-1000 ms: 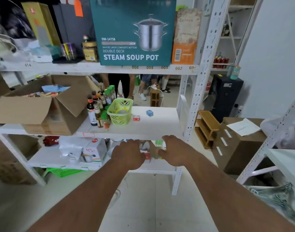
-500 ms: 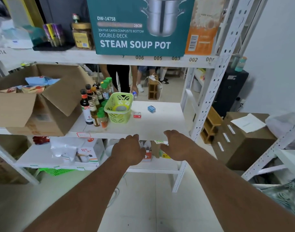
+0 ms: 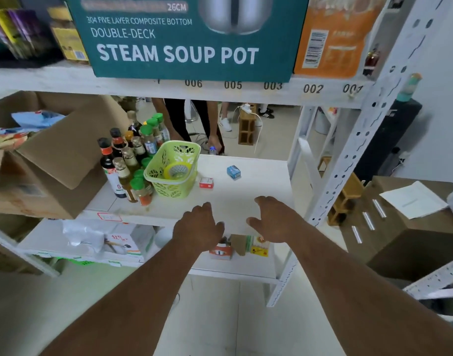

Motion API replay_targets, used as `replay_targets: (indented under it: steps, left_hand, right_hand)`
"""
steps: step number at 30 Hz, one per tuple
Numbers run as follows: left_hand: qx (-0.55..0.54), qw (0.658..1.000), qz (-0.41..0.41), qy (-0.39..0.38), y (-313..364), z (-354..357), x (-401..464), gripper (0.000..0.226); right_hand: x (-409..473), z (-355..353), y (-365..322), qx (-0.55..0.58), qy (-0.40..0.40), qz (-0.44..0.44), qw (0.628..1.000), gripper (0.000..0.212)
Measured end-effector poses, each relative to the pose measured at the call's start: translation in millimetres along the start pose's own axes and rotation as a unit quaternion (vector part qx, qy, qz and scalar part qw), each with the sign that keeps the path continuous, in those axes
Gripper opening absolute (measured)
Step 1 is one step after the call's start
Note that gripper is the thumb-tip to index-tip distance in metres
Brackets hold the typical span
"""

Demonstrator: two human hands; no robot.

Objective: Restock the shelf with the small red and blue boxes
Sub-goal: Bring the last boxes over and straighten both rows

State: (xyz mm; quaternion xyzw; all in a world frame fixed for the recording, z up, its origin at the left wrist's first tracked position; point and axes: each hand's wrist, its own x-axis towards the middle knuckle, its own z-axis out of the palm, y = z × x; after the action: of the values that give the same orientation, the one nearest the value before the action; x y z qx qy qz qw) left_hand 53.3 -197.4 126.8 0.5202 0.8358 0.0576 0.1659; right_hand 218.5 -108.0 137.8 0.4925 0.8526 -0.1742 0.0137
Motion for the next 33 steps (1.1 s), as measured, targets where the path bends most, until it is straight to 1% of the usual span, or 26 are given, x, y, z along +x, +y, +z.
replay_targets:
  steps: [2, 7, 15, 23, 26, 30, 33]
  left_hand:
    - [-0.007, 1.0, -0.008, -0.006, 1.2, 4.2, 16.8, 0.063]
    - [-0.018, 1.0, -0.017, 0.002, -0.3, 11.6, 70.5, 0.063]
    - [-0.036, 0.999, -0.022, -0.007, -15.9, 29.8, 151.7, 0.067]
    - [-0.043, 0.998, -0.024, 0.033, -33.9, 51.6, 221.9, 0.071]
    - [-0.022, 0.998, -0.023, 0.046, -32.8, 62.0, 244.7, 0.069]
    - [0.0, 0.997, -0.035, 0.076, -32.4, 77.3, 274.6, 0.07]
    - [-0.009, 0.994, -0.063, 0.084, -34.6, 88.7, 297.1, 0.073]
  right_hand:
    - [18.0, 2.5, 6.6, 0.005, 0.001, 0.002, 1.0, 0.055]
    - [70.1, 9.7, 13.7, 0.002, 0.003, 0.019, 1.0, 0.064]
    - [142.2, 35.7, 11.1, -0.004, 0.024, 0.052, 0.998, 0.061]
    - [215.9, 43.8, 10.8, -0.014, 0.067, 0.087, 0.994, 0.06]
    - [246.1, 48.9, 13.1, -0.008, 0.08, 0.096, 0.992, 0.058]
    - [285.8, 63.6, 22.1, 0.008, 0.08, 0.113, 0.99, 0.057]
    - [310.3, 78.3, 28.3, 0.025, 0.09, 0.128, 0.987, 0.052]
